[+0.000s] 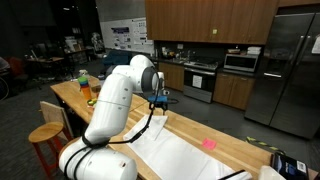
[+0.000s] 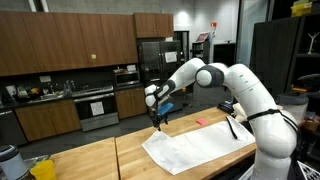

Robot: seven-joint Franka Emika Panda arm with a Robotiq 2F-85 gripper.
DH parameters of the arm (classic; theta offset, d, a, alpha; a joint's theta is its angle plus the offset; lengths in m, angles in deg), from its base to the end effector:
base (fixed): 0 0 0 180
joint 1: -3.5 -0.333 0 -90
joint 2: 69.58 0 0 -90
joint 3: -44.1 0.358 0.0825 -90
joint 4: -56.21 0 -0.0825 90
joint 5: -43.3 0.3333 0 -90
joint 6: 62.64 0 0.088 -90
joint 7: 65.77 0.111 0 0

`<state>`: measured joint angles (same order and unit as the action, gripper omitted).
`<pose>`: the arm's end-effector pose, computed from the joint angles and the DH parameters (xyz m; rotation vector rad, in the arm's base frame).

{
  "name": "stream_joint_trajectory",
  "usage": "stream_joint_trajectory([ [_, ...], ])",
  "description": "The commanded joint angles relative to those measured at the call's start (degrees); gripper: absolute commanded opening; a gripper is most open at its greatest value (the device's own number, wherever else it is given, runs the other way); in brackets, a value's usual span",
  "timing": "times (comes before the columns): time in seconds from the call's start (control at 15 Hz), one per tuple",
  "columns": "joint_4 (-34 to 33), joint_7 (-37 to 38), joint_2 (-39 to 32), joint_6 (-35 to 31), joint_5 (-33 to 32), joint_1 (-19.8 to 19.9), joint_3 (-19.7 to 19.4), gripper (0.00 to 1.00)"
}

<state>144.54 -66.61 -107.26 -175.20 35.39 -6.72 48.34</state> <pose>0.6459 0.1474 0.3093 2.9824 0.4887 -0.3364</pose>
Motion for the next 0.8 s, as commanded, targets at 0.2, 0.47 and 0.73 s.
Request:
stream_joint_trajectory([
  [0.2, -6.9, -11.6, -5.5, 10.5, 14.3, 5.5, 6.1, 1.00],
  [0.47, -8.4, -13.4, -5.9, 20.1, 21.9, 9.0, 6.7, 1.00],
  [0.73, -6.7, -12.6, -4.2, 21.8, 24.0, 10.0, 5.1, 1.00],
])
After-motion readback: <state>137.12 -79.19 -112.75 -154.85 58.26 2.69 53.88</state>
